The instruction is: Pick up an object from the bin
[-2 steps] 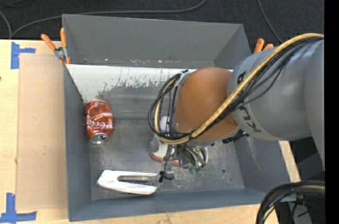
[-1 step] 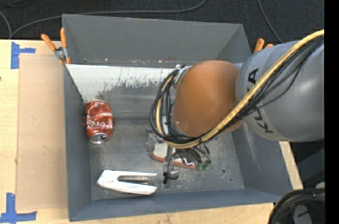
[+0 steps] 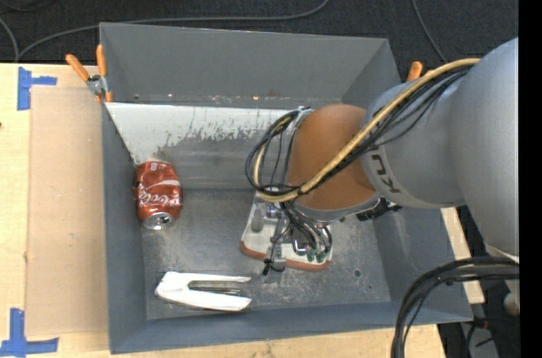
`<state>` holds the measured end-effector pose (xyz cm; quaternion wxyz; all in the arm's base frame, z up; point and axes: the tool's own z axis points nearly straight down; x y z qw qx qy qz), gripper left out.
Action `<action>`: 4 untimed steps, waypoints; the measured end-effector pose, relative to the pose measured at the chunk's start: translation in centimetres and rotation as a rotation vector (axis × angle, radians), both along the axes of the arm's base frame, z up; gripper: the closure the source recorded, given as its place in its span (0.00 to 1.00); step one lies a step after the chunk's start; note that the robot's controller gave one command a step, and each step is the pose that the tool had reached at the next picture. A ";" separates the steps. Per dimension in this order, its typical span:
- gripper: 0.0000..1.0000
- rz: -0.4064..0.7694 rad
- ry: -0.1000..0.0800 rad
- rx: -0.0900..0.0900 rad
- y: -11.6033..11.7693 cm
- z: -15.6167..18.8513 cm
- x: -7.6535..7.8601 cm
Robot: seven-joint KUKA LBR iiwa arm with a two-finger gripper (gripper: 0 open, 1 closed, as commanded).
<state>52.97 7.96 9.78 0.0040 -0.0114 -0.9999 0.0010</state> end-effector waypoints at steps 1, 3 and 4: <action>1.00 0.115 -0.015 0.008 7.9 0.5 -1.5; 1.00 0.122 -0.012 0.008 6.6 0.5 -2.6; 1.00 0.131 -0.012 0.008 7.4 1.4 -2.5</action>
Offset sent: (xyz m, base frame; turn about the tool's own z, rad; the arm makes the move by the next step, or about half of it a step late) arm 0.0000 0.0000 0.0000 0.0000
